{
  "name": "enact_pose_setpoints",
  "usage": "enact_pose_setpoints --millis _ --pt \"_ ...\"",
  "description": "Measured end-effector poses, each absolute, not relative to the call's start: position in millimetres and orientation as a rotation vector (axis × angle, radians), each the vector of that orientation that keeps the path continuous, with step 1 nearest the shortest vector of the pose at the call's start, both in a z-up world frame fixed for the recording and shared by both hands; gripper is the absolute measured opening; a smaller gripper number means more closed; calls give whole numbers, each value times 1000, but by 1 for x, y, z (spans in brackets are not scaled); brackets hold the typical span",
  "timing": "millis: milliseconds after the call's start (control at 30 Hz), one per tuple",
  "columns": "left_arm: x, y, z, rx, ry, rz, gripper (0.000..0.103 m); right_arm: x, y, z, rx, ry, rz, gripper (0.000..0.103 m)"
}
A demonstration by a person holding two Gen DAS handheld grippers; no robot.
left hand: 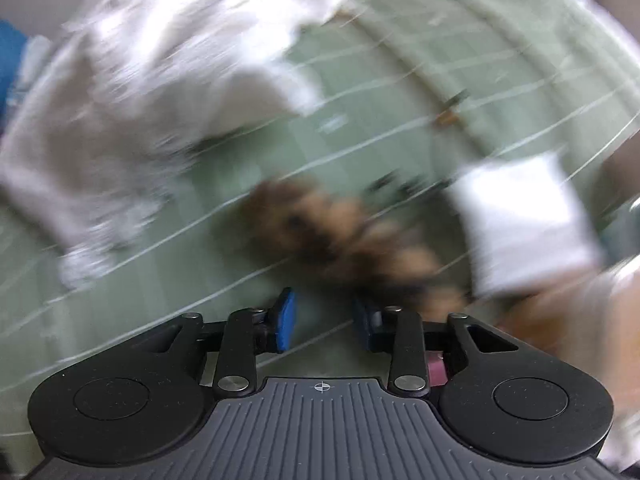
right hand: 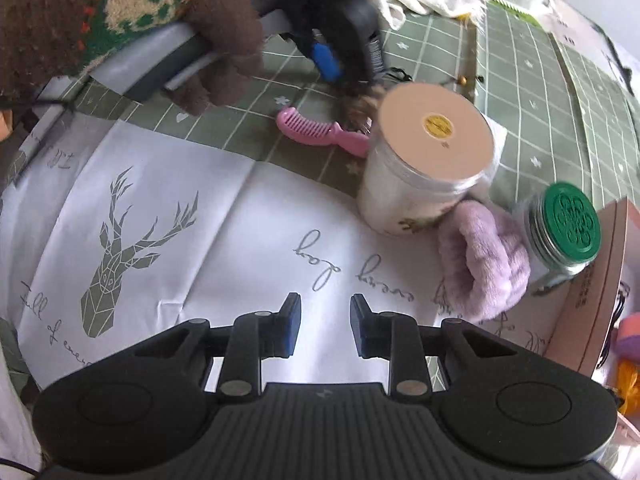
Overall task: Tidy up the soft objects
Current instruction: 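Move both grippers back toward the pink comb and fur tail on the mat, then grasp the brown striped fur-tail keychain by its metal ring with the left gripper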
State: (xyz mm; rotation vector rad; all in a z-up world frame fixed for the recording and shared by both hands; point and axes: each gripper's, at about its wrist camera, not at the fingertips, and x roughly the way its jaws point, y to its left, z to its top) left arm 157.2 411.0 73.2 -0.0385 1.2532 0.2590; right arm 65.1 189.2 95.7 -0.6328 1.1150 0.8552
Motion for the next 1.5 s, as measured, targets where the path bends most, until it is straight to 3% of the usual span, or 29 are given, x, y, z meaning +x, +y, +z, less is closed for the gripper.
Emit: enact_pose_setpoints --millis 133,267,400,467,667,1033,1233,1500 --pt "128 445 75 -12 1292 355 36 62 197 92 -643 1106 875 26" --pt "103 471 84 -16 1283 454 30 53 213 93 -651 1010 915 29" --pt "93 495 95 -717 1092 242 31 39 229 94 -688 950 948 36" --pt "102 479 97 -857 1050 141 31 35 233 93 -696 956 967 36" --pt "138 415 96 -611 1136 115 31 21 232 88 -761 957 998 36" --pt "160 374 67 -327 1229 191 30 17 208 83 -830 943 985 36" --pt "165 356 62 -284 1149 200 31 14 199 77 -871 927 972 39" --pt "154 379 57 -422 1082 184 28 18 197 73 -874 855 900 44"
